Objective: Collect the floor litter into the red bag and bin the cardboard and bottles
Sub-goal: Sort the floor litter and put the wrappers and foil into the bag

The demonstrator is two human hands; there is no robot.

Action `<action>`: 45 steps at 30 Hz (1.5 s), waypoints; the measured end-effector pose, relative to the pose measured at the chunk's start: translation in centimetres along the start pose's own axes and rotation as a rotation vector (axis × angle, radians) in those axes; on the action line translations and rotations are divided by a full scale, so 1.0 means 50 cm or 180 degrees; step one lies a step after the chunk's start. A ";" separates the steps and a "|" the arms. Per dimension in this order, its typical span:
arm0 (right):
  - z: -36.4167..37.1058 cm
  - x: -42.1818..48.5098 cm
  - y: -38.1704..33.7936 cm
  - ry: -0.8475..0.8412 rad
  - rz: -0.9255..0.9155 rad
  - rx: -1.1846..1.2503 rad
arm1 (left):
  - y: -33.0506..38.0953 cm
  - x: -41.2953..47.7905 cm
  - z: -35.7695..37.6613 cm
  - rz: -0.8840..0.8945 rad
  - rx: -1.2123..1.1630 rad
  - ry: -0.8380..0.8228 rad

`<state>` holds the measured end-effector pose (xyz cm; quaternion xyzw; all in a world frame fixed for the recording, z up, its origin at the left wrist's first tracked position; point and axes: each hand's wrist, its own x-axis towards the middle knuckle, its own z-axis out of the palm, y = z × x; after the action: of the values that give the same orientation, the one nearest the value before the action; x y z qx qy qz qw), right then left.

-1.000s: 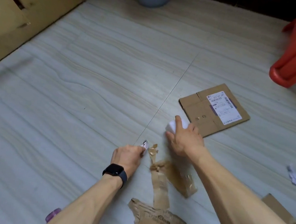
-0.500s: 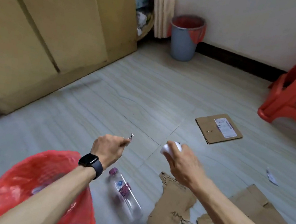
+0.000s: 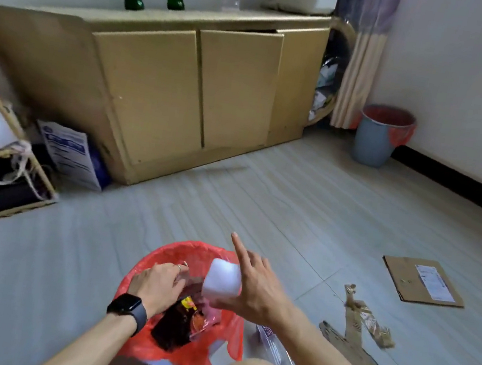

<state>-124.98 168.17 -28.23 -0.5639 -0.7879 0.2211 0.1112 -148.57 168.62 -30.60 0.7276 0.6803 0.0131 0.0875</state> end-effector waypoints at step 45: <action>0.033 -1.286 0.434 0.1830 0.4743 0.1496 | 1.177 -0.430 0.290 0.4269 0.0788 -0.1784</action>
<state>-85.65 113.26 -35.21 -0.9343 -0.0824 0.2429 0.2474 -90.02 142.22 -34.19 0.9679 0.0378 -0.1995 0.1485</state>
